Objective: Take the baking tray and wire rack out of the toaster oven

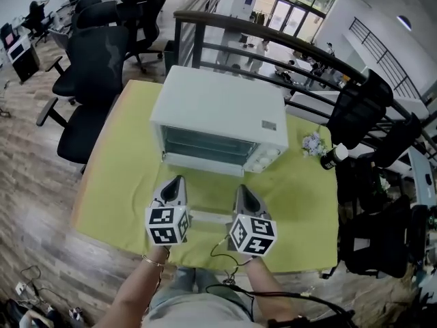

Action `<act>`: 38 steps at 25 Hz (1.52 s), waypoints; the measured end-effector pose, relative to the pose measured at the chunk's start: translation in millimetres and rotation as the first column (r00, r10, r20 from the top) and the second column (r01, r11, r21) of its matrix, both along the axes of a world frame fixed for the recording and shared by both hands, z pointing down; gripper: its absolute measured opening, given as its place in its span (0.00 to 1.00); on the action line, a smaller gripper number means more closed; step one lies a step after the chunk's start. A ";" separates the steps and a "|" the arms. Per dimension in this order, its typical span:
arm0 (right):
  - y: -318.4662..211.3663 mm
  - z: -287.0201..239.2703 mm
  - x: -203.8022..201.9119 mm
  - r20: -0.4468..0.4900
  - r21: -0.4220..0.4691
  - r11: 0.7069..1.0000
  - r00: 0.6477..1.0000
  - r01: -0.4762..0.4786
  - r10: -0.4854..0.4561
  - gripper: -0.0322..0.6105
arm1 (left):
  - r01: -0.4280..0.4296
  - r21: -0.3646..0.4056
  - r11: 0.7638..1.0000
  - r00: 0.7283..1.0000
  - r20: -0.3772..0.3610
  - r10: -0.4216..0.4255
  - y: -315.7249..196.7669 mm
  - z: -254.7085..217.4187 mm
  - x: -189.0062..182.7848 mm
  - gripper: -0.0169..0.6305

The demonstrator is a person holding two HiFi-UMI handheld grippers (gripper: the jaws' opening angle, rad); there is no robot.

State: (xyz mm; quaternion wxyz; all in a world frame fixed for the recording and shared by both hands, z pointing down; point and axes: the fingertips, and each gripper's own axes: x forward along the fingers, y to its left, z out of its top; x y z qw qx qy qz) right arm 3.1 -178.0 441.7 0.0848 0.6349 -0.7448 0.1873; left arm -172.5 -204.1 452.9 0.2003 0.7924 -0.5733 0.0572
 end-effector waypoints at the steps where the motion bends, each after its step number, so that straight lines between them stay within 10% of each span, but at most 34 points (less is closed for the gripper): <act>1: -0.5 7.6 0.4 0.003 -0.012 1.000 1.000 -0.001 0.001 0.05 | 0.002 -0.013 1.000 1.000 0.003 -0.002 0.3 7.3 -0.4 0.02; 23: -15.4 71.9 -7.7 0.079 -0.116 0.993 0.997 0.003 0.006 0.06 | -0.007 -0.140 0.990 0.999 -0.049 0.000 -6.3 64.3 2.2 0.02; 28: -23.5 74.4 -6.6 0.158 -0.121 0.993 0.987 0.003 0.016 0.21 | -0.018 -0.141 0.990 0.996 -0.085 0.006 -17.2 61.9 7.9 0.02; 38: -48.4 75.2 3.5 0.452 -0.117 0.989 0.882 -0.089 0.133 0.33 | 0.017 -0.240 0.971 0.898 -0.422 -0.120 -40.7 69.4 2.7 0.24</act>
